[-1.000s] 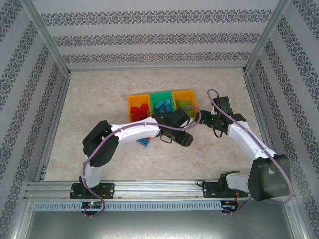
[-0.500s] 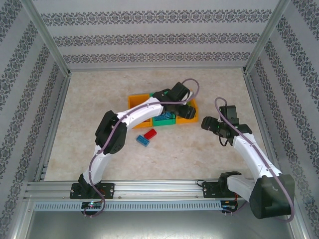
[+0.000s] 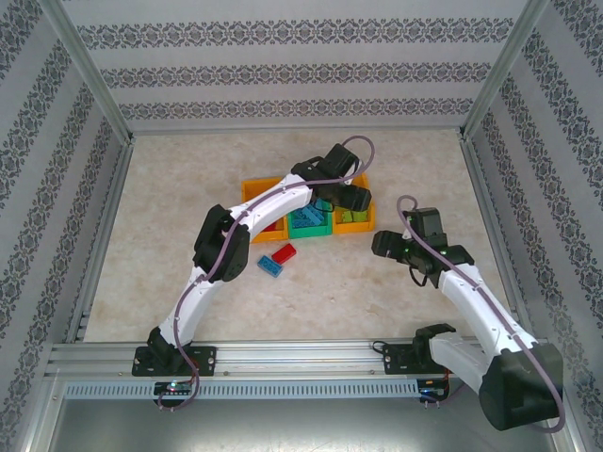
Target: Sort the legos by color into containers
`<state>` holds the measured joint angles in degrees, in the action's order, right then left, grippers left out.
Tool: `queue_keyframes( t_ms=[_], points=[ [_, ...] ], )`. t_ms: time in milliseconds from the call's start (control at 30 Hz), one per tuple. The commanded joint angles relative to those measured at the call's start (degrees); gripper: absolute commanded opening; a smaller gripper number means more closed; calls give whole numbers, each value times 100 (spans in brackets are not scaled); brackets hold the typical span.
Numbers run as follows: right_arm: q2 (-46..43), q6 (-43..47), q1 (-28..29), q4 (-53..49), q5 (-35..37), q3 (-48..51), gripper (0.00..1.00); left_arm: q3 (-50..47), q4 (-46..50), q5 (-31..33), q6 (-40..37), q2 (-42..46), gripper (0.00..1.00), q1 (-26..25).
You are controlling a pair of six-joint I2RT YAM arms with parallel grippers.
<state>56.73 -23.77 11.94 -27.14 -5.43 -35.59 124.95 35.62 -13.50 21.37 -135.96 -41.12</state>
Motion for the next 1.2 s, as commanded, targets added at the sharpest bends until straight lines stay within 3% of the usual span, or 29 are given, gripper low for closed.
queue_keyframes(
  t_ms=[0, 33, 300, 433, 600, 900, 1167],
  points=[
    [142, -72, 485, 150, 213, -75, 82, 101, 179, -10, 319, 171, 91, 61],
    [235, -169, 612, 207, 209, -116, 82, 81, 178, 30, 332, 227, 100, 60],
    [1136, -647, 2303, 747, 699, -806, 82, -210, 305, 729, 491, 917, 100, 66],
    [1987, -239, 3196, 801, 708, -1502, 82, -542, 323, 1208, 536, 1437, 99, 108],
    [3213, 405, 3912, 667, 327, -2310, 81, -1544, 76, 1245, 681, 2259, 99, 499],
    [4490, 916, 4334, 587, 128, -2931, 79, -4084, -641, 1115, 922, 4046, 99, 1565],
    [5048, 1067, 4375, 538, 61, -3245, 78, -5404, -688, 1207, 1002, 5096, 99, 2123]
  ],
)
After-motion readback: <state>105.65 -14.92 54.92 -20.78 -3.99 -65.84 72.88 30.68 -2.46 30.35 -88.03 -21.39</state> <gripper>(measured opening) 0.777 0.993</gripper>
